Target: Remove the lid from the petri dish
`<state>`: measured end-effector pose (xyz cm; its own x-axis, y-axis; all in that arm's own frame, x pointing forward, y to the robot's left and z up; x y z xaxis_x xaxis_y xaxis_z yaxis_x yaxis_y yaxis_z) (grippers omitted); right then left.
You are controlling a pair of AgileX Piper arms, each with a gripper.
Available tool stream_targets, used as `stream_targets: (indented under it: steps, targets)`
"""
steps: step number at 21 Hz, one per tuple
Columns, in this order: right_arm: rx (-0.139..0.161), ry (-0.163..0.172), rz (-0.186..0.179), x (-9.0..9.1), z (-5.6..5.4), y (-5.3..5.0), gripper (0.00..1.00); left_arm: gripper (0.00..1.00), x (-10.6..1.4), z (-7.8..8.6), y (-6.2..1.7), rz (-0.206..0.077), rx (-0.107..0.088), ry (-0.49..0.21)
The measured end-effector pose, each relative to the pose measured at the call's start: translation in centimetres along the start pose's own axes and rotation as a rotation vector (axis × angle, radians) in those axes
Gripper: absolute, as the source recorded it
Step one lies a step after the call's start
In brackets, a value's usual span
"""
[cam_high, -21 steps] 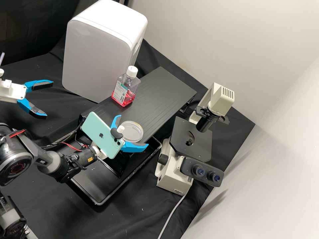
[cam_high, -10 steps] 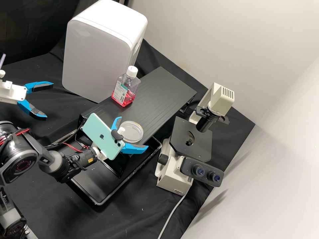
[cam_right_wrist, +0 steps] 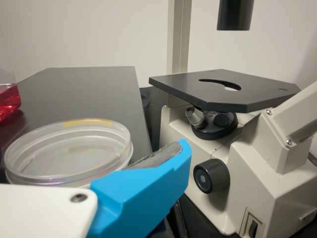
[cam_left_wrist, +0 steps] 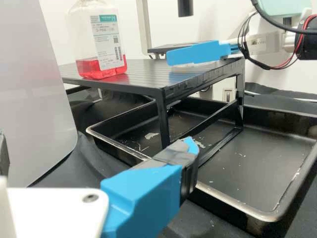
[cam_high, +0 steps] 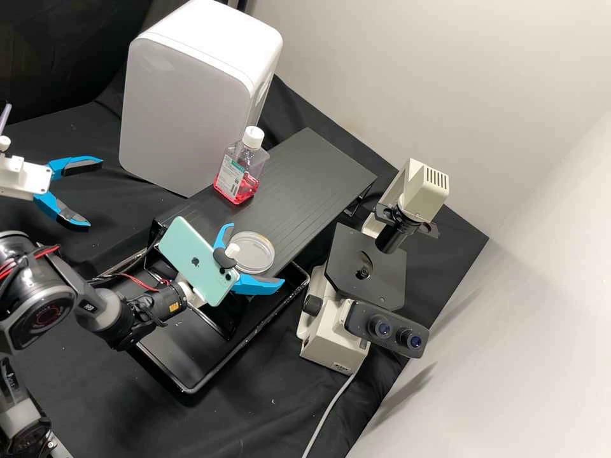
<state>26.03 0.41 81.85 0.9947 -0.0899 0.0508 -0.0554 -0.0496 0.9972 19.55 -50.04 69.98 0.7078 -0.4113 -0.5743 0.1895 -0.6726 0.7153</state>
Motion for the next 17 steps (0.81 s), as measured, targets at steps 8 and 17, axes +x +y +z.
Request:
stream_targets:
  steps: [8, 17]
  targets:
    - [0.001, 0.004, 0.006, 0.01, -0.02, 0.04, 0.0, 1.0, 0.06, 0.11, -0.12, -0.005, -0.001, -0.006]
    - [-0.001, 0.018, 0.007, 0.05, -0.14, -0.1, 0.0, 1.0, 0.06, 0.11, -0.12, -0.005, -0.001, -0.006]
